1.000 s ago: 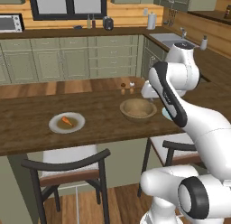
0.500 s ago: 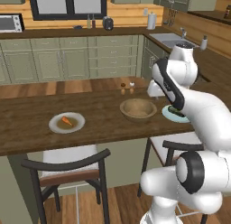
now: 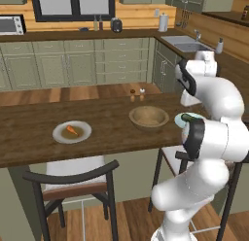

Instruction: Pick the chicken drumstick and cucumber from their plates and place them in the bowl. Then put the bowl in the fridge.

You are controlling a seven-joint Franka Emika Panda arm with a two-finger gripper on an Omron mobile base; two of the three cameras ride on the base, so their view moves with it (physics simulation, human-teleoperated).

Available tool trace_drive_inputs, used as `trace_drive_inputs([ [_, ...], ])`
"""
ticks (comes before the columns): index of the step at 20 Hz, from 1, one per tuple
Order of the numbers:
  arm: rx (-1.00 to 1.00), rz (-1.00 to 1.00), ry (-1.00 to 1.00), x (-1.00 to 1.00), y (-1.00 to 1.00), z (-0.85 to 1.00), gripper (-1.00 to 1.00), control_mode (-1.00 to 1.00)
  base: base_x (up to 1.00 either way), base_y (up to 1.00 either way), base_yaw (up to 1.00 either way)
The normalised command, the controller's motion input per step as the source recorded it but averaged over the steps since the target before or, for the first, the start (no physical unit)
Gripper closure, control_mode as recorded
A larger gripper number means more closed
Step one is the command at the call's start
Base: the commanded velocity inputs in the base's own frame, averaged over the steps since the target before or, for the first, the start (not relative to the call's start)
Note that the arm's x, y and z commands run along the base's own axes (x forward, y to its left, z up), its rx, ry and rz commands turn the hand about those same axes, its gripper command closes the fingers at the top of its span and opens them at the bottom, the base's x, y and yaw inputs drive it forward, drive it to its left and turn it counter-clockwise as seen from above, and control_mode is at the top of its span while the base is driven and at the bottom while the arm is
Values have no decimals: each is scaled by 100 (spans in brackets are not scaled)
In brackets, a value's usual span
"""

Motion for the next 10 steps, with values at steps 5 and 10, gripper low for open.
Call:
trace_drive_inputs([
  [5,-22,22,6,23,-53,-67,-100,-100,0,0,0],
  [10,-9,15,5,53,-35,-42,-100,-100,0,0,0],
])
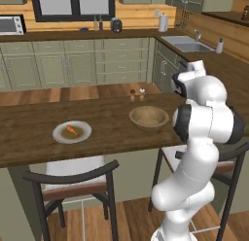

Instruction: Pick the chicken drumstick and cucumber from their plates and place them in the bowl. Then put the bowl in the fridge.

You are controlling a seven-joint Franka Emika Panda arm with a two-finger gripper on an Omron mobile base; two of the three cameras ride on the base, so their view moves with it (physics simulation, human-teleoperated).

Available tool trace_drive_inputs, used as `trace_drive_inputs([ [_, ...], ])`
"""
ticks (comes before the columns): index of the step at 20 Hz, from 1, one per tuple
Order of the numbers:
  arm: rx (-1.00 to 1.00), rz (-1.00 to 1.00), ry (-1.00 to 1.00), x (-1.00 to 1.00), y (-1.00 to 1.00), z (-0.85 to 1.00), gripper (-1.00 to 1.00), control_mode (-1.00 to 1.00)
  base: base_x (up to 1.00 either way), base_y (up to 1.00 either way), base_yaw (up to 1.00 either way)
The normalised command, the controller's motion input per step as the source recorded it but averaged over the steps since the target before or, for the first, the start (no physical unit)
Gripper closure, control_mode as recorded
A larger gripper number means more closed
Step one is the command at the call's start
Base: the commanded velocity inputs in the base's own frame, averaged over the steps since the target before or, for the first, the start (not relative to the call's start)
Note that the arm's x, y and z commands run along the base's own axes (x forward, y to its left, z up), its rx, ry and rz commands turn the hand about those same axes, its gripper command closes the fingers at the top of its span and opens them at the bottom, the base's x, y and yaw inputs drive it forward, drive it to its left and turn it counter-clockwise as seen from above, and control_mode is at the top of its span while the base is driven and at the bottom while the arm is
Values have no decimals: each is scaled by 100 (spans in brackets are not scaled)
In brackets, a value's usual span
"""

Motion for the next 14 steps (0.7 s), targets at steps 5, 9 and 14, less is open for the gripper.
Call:
trace_drive_inputs([
  [5,0,13,-2,38,-31,-25,-100,-100,0,0,0],
  [9,5,0,-6,48,-1,-37,-100,-100,0,0,0],
  [14,7,0,-4,63,-9,-29,-100,-100,0,0,0],
])
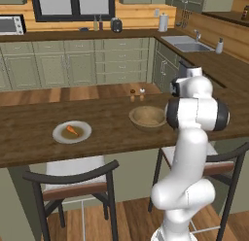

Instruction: Pick the chicken drumstick and cucumber from their plates and place them in the bowl. Then put the bowl in the fridge.

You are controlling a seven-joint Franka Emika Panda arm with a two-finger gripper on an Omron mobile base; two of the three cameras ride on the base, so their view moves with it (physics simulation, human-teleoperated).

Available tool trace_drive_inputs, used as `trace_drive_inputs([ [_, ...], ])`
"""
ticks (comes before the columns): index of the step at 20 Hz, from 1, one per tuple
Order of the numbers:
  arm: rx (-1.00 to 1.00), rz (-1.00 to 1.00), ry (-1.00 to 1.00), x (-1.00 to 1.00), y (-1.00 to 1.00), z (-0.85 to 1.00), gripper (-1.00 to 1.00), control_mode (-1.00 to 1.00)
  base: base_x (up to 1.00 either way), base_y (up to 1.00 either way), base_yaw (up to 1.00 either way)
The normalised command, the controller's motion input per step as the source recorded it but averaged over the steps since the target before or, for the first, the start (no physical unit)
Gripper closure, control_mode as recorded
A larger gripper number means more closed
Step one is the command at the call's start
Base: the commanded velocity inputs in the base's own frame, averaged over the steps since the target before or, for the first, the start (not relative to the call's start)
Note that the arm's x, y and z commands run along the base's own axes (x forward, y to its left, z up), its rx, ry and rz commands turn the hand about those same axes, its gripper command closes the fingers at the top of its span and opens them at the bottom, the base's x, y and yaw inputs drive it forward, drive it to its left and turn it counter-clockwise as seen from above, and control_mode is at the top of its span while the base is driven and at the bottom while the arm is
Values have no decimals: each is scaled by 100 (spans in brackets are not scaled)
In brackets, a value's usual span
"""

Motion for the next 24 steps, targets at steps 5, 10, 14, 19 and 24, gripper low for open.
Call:
trace_drive_inputs([
  [5,2,0,0,52,-38,-28,-100,-100,0,0,0],
  [10,8,0,-1,39,-10,-37,-100,-100,0,0,0],
  [14,8,0,-4,33,-3,-34,-100,-100,0,0,0],
  [19,2,0,-3,37,-1,-29,-100,-100,0,0,0],
  [24,0,0,-2,28,0,-34,-100,-100,0,0,0],
])
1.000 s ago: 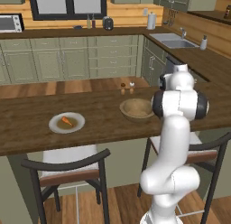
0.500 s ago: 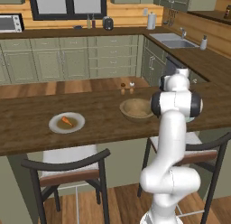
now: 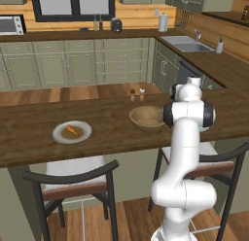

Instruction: Pick the chicken drumstick and cucumber from their plates and place them in the bowl. Then put the bowl in the fridge.

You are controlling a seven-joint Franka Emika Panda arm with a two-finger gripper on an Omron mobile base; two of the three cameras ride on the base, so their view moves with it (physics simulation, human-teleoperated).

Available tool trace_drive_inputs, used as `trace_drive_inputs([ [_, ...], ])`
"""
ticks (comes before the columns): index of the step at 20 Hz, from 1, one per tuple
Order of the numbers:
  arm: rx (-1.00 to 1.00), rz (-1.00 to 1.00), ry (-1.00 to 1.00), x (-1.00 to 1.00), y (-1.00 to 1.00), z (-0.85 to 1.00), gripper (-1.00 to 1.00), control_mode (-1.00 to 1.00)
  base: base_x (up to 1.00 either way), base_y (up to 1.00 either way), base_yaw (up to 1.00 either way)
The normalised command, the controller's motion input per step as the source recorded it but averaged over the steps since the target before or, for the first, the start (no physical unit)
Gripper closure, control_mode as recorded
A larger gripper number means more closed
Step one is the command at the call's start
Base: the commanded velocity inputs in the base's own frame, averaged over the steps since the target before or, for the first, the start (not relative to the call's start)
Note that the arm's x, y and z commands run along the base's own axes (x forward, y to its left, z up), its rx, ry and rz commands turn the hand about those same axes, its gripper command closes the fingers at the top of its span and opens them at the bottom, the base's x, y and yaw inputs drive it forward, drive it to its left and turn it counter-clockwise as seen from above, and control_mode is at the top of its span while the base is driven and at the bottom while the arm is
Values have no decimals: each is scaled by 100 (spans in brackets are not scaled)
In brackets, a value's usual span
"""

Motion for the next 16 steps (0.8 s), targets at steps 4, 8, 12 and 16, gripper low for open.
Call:
trace_drive_inputs([
  [4,0,0,-3,9,-6,-35,-100,-100,0,0,0],
  [8,0,0,0,0,0,-39,-100,-100,0,0,0],
  [12,0,0,0,0,0,-36,100,-100,0,0,0],
  [16,0,0,-2,-7,0,-1,100,-100,0,0,0],
])
